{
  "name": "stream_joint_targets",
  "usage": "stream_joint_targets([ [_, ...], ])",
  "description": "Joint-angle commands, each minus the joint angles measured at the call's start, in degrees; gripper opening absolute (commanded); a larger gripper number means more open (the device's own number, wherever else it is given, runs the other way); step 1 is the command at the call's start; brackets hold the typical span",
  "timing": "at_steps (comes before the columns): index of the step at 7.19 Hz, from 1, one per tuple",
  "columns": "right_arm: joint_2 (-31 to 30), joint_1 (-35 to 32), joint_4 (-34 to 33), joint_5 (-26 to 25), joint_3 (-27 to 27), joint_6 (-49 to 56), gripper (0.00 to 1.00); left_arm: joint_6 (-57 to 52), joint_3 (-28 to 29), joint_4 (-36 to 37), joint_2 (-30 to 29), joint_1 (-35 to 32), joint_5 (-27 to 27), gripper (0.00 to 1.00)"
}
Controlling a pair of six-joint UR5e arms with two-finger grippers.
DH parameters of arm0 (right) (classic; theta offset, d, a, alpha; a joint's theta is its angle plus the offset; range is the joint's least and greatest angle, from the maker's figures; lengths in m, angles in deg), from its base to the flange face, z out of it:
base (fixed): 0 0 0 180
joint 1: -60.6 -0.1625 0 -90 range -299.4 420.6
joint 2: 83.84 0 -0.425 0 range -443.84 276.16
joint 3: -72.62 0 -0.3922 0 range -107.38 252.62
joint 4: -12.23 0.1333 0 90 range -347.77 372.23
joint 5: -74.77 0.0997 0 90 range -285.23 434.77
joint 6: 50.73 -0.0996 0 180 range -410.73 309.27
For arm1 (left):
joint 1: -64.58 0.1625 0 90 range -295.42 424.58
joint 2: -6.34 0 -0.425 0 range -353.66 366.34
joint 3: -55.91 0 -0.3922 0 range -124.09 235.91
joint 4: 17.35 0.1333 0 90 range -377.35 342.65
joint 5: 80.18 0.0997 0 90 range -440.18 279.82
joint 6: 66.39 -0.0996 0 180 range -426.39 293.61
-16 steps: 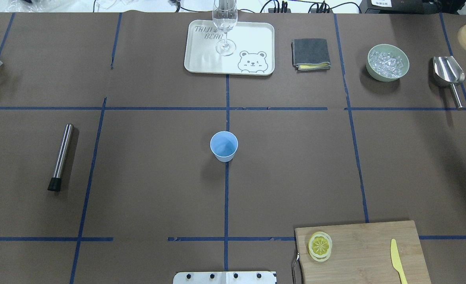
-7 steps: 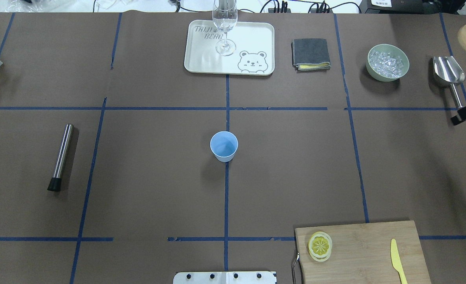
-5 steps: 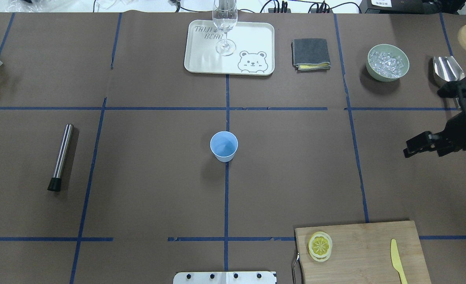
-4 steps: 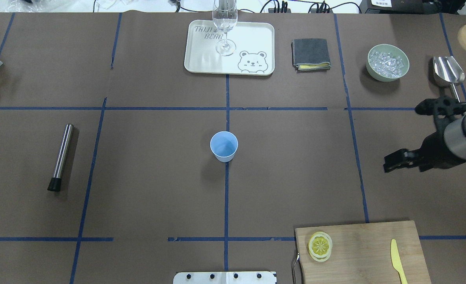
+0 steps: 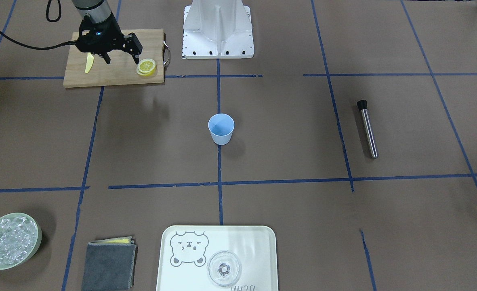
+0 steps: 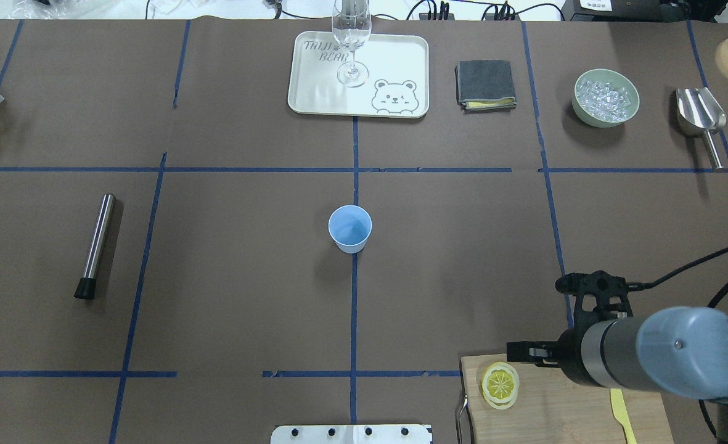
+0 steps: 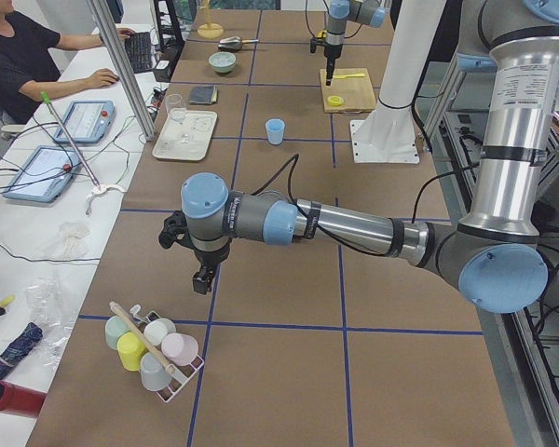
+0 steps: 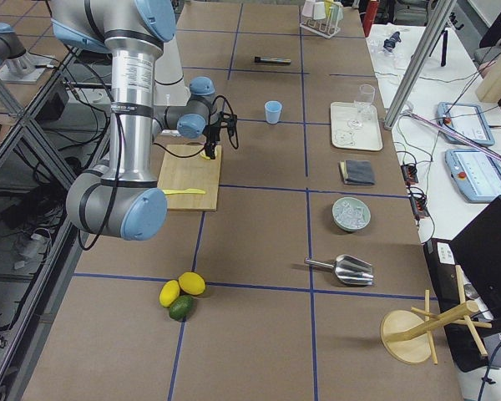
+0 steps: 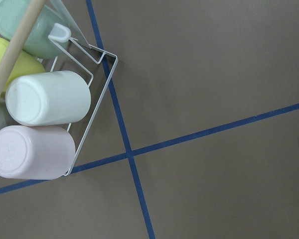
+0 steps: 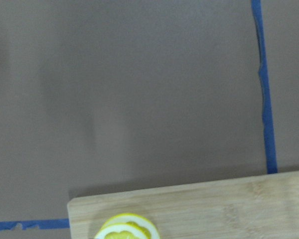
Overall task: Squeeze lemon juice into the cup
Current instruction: 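Move the right gripper down to the lemon slices on the wooden board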
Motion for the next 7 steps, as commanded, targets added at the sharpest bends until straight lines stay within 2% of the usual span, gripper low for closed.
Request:
stream_joint_targets([
  [1, 2.15, 6.72, -0.26, -6.28, -1.93, -7.27, 0.96, 0.0, -0.23, -0.1, 0.01, 0.0, 0.0, 1.0],
  [3, 5.66, 7.08, -0.35, -6.28, -4.3, -7.36, 0.99, 0.09, -0.49, -0.27, 0.01, 0.0, 0.0, 1.0],
  [7, 5.85, 6.9, -0.26, -6.11, -6.68, -7.28, 0.99, 0.09, -0.58, -0.27, 0.01, 0.0, 0.0, 1.0],
])
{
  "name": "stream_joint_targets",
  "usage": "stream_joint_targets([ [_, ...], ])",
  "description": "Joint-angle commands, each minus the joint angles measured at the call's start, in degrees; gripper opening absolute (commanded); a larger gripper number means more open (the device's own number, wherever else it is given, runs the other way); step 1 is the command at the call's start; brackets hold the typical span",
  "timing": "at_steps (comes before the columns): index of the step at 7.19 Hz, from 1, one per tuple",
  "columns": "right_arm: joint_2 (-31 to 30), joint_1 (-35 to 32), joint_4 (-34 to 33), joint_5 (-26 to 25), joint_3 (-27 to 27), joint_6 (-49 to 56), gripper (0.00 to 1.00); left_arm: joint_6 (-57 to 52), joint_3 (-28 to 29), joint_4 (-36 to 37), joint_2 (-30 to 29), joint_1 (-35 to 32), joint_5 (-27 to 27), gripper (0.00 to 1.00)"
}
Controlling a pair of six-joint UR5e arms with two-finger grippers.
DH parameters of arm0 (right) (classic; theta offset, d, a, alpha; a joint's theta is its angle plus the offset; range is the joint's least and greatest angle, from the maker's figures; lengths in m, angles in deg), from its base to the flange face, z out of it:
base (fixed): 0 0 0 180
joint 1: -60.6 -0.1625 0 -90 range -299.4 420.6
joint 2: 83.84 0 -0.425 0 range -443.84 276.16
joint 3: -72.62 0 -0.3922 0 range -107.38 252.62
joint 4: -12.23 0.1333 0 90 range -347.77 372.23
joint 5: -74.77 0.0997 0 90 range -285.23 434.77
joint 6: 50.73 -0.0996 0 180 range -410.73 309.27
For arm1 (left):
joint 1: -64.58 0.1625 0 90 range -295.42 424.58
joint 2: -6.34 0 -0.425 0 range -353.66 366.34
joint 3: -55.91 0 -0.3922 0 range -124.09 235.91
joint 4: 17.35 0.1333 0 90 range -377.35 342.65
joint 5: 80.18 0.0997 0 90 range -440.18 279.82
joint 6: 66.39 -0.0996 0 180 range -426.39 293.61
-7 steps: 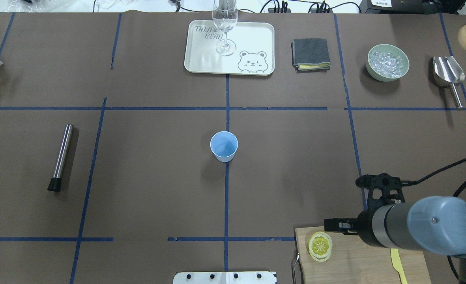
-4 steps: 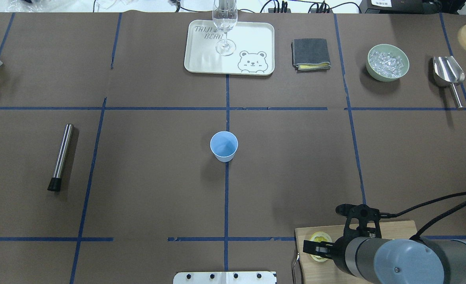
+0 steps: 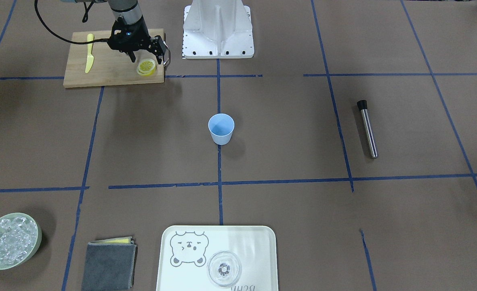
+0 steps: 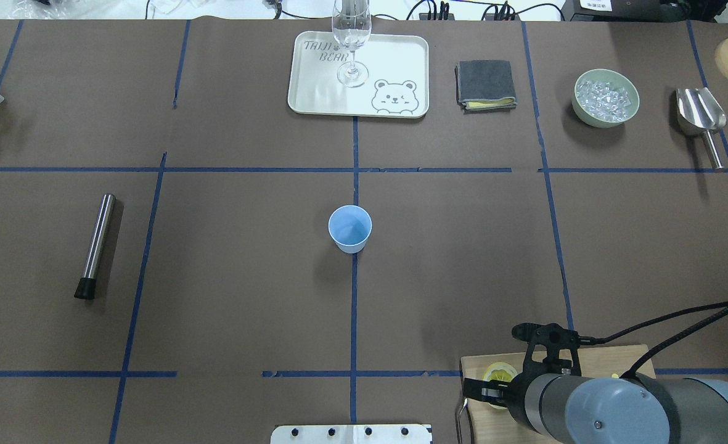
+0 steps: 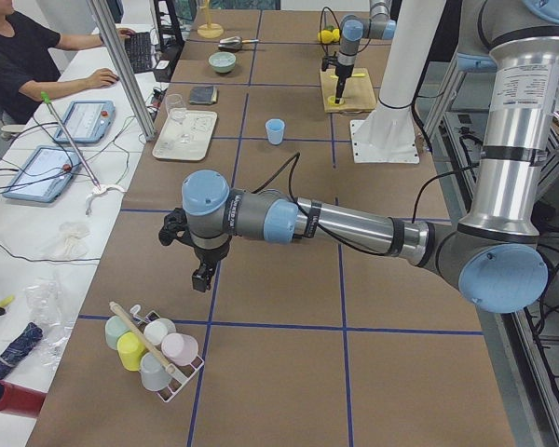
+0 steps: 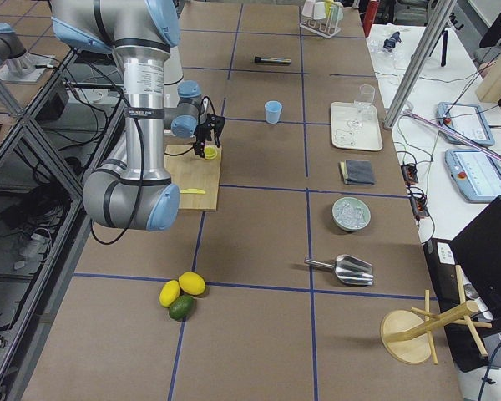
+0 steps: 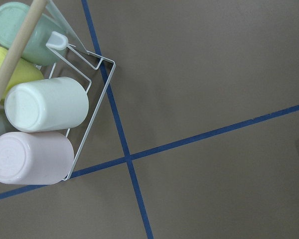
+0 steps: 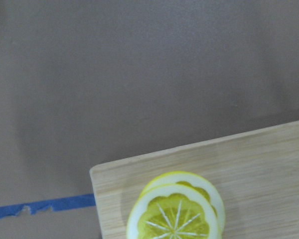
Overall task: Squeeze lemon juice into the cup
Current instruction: 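Move the right gripper down to the lemon slices on the wooden board, then grasp a lemon slice with the right gripper and lift it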
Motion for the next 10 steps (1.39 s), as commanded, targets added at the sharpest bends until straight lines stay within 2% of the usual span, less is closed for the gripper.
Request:
stream_joint_targets([
  [1, 0.16, 0.02, 0.0, 0.04, -0.7, 0.07, 0.99, -0.12, -0.15, 0.0, 0.0, 0.0, 0.0, 1.0],
  [8, 0.6, 0.11, 0.0, 0.74, -2.55, 0.07, 0.95, -0.04, -0.68, 0.0, 0.09, -0.09, 0.0, 1.0],
  [9, 0.6, 0.02, 0.09, 0.74, -2.38, -0.02, 0.72, 0.05, -0.76, 0.0, 0.0, -0.09, 0.0, 1.0],
  [10, 0.6, -0.06, 0.09, 0.74, -2.29, 0.07, 0.43, 0.05, -0.77, 0.0, 0.09, -0.09, 0.0, 1.0],
])
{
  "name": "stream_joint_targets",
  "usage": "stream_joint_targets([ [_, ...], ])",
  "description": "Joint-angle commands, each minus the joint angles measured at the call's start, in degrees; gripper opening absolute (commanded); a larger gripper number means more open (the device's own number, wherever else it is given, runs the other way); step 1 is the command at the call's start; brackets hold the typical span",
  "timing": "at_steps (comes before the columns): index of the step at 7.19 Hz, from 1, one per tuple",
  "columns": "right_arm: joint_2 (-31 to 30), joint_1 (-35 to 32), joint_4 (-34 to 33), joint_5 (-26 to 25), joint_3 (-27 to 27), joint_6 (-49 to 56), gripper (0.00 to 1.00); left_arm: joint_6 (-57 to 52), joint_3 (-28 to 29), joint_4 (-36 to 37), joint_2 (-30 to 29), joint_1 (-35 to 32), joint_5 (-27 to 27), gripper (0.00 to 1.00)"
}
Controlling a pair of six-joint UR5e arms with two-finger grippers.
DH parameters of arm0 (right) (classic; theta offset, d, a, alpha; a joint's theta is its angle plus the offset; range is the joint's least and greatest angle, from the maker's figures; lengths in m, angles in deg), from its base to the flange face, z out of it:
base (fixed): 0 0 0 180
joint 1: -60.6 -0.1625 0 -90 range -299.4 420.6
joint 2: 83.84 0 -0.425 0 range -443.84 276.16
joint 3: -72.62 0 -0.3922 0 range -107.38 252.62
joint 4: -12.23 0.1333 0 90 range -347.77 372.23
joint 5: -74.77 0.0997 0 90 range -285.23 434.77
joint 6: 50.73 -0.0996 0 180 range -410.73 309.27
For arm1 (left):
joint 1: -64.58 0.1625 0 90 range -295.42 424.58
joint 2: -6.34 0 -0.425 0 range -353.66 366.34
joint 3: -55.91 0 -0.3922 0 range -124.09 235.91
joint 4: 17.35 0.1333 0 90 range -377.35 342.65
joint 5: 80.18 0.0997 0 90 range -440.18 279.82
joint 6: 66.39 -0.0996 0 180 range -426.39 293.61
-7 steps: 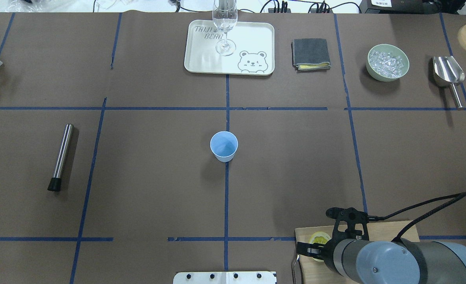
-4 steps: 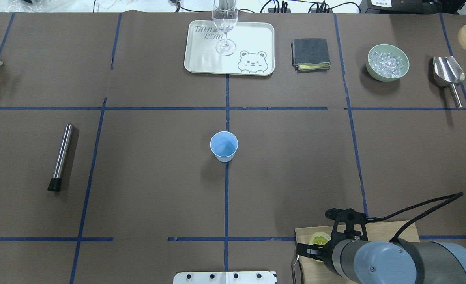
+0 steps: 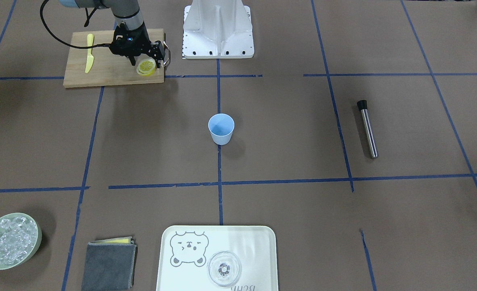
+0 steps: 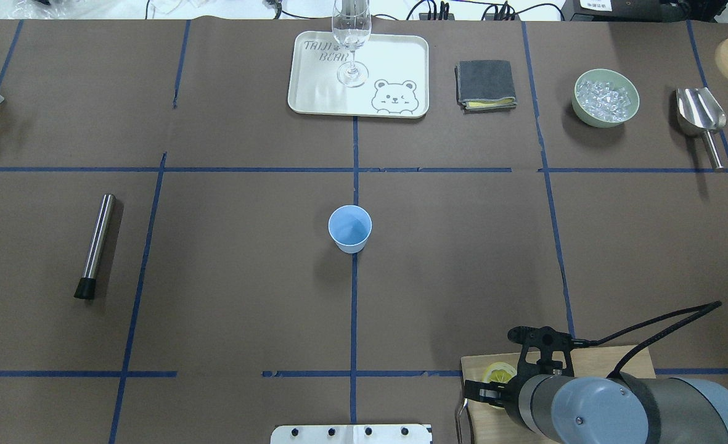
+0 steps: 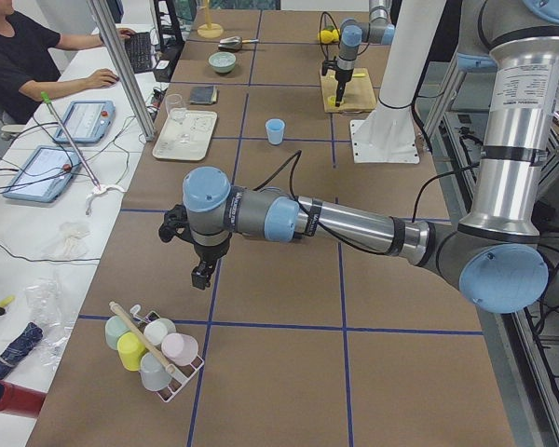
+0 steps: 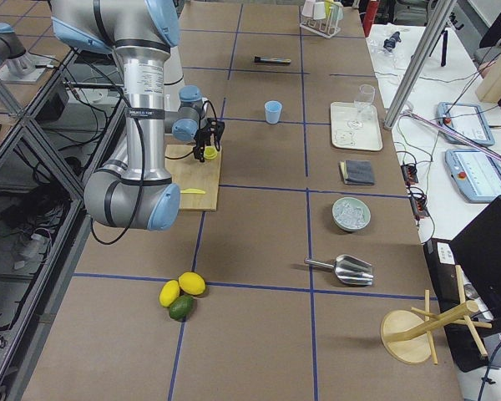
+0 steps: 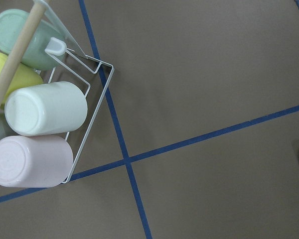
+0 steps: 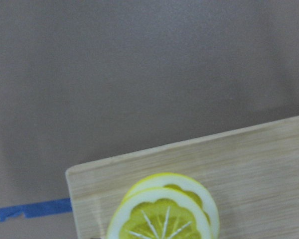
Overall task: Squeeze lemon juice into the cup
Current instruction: 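Grasp a lemon slice with the right gripper and lift it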
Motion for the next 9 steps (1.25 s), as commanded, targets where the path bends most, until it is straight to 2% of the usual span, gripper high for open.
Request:
stream_joint_targets([
  [1, 0.02, -0.18, 0.04, 0.0, 0.26, 0.03, 0.36, 0.13, -0.03, 0.0, 0.04, 0.0, -0.1, 1.0],
  [4, -0.42, -0.62, -0.05, 0.09, 1.75, 0.03, 0.26, 0.13, -0.38, 0.09, 0.04, 0.0, -0.1, 1.0],
  [9, -1.3, -2.2, -0.31, 0.09, 3.24, -0.05, 0.27, 0.13, -1.08, 0.18, 0.48, 0.0, -0.1, 1.0],
])
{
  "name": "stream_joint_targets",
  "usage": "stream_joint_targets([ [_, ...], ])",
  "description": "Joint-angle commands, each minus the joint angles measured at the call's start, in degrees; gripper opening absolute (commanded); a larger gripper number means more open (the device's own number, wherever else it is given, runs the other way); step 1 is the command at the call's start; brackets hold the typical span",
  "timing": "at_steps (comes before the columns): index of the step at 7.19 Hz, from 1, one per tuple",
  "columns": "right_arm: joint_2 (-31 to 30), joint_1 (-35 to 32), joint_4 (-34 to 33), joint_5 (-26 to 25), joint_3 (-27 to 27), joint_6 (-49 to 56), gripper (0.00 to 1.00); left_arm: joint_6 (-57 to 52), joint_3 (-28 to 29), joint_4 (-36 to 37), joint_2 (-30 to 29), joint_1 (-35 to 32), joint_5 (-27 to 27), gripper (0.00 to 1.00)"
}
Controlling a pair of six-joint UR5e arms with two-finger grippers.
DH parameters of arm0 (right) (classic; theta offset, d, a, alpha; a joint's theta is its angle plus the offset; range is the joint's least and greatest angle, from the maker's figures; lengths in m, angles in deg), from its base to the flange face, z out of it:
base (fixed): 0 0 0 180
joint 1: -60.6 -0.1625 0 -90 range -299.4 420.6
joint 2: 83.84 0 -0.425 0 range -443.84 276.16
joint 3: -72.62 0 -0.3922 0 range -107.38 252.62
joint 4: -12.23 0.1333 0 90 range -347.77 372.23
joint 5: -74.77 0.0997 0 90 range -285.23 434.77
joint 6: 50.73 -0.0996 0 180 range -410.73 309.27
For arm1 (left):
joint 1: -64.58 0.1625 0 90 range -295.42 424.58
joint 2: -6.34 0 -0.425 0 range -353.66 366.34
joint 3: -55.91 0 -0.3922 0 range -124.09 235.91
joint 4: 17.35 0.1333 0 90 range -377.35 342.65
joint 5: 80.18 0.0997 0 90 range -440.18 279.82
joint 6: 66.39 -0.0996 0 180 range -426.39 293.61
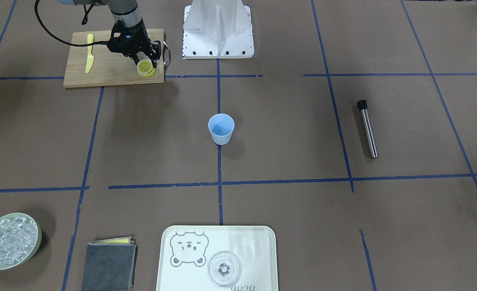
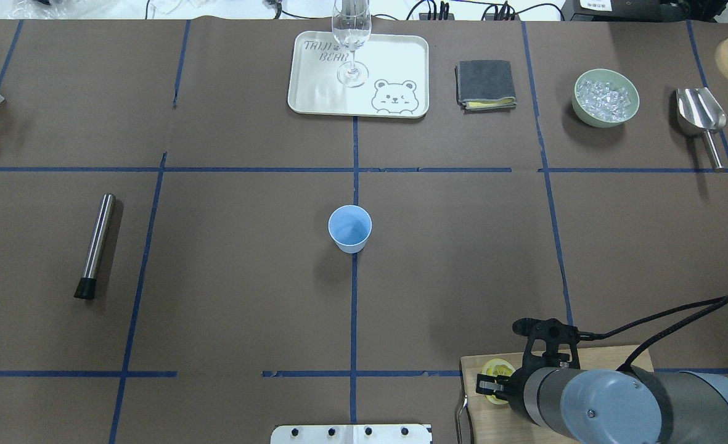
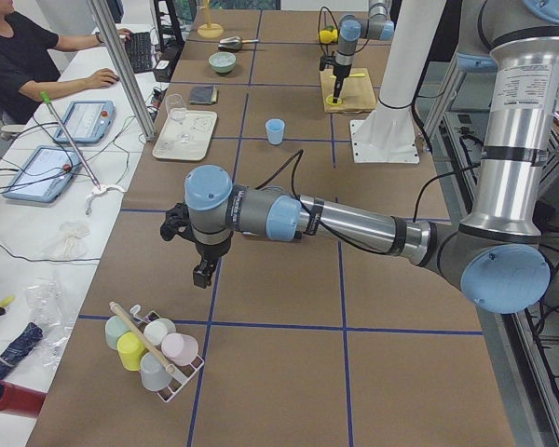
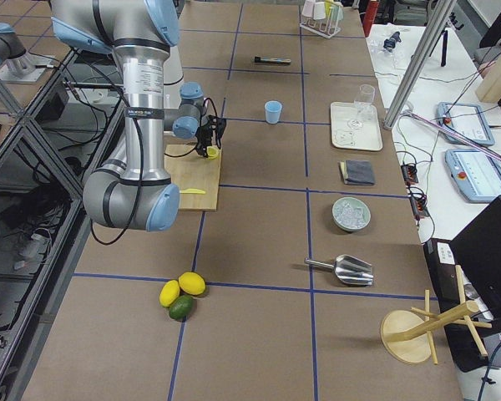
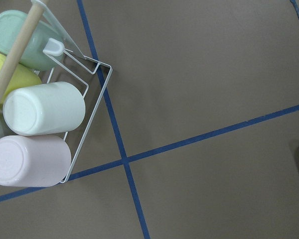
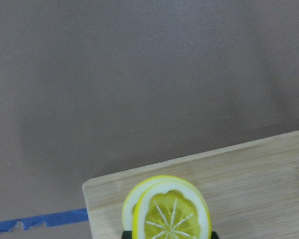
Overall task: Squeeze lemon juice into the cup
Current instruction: 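Grasp a lemon slice with the right gripper and lift it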
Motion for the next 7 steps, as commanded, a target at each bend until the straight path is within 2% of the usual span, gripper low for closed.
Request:
stream_joint_targets([
  [1, -0.5, -0.63, -0.21, 0.01, 1.11, -0.03, 0.27, 0.0, -0.27, 0.0, 0.1, 0.0, 0.0, 1.0],
  [2, -0.59, -0.72, -0.21, 0.01, 1.55, -0.03, 0.27, 0.0, -0.36, 0.0, 0.1, 0.0, 0.0, 1.0],
  [5, -0.24, -0.72, -6.61, 0.01, 6.2, -0.03, 0.29, 0.09, -0.36, 0.09, 0.1, -0.09, 0.0, 1.0],
  [7, 1.86, -1.5, -6.63, 0.01, 5.95, -0.03, 0.29, 0.09, -0.36, 0.09, 0.1, -0.09, 0.0, 1.0],
])
